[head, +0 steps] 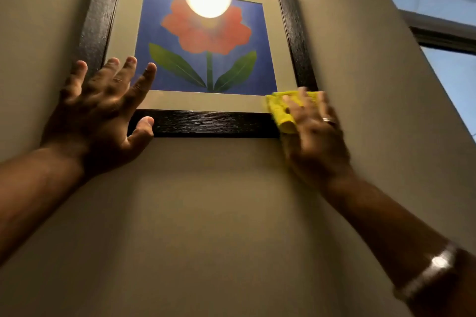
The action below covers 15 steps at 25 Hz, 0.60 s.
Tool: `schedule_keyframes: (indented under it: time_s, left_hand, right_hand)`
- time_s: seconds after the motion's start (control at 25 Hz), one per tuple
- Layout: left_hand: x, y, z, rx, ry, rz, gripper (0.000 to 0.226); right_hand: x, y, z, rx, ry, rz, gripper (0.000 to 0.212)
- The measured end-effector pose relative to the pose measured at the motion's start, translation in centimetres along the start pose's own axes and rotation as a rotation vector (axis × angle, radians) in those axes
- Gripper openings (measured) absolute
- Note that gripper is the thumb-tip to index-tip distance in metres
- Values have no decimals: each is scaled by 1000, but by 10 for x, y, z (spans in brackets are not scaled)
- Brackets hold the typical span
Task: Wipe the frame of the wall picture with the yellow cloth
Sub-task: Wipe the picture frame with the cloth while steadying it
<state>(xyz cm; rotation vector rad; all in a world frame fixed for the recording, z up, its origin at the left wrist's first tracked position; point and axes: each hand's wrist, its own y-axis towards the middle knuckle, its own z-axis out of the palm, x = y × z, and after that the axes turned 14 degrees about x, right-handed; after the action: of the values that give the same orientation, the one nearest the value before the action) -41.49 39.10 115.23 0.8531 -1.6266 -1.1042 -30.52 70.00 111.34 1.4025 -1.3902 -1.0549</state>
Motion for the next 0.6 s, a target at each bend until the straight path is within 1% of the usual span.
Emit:
schedule_keyframes:
  time_s: [0.12, 0.16, 0.2, 0.24, 0.28, 0.36, 0.4, 0.44, 0.48, 0.56, 0.6]
  left_hand:
    - [-3, -3, -3, 27, 8, 8, 81]
    - [-2, -3, -5, 42, 12, 13, 81]
    - [-2, -3, -6, 58, 12, 19, 81]
    - [-2, -3, -7, 71, 9, 22, 81]
    - [-2, -3, -9, 80, 5, 22, 81]
    - [-3, -4, -9, 83, 0, 19, 82]
    - [-4, -4, -9, 76, 0, 17, 83]
    - [-4, -5, -8, 66, -5, 18, 84]
    - [-4, -4, -7, 57, -11, 18, 85]
    - [-2, -4, -5, 44, -15, 18, 89]
    - [-1, -4, -4, 30, -16, 19, 90]
  right_hand:
    - [81, 5, 34, 55, -147, -351, 64]
    - [92, 1, 41, 62, -177, -422, 64]
    - [91, -2, 41, 57, -190, -427, 63]
    - [77, -3, 36, 39, -178, -371, 61]
    - [56, -5, 30, 9, -152, -242, 59]
    - [16, -13, 11, -92, -60, 110, 58]
    - [11, -13, 7, -123, -42, 232, 58]
    - [19, -8, 8, -122, -55, 258, 58]
    - [38, 2, 14, -105, -95, 171, 57]
    - [84, 24, 28, 13, -123, -210, 56]
    - [96, 34, 30, 57, -139, -371, 56]
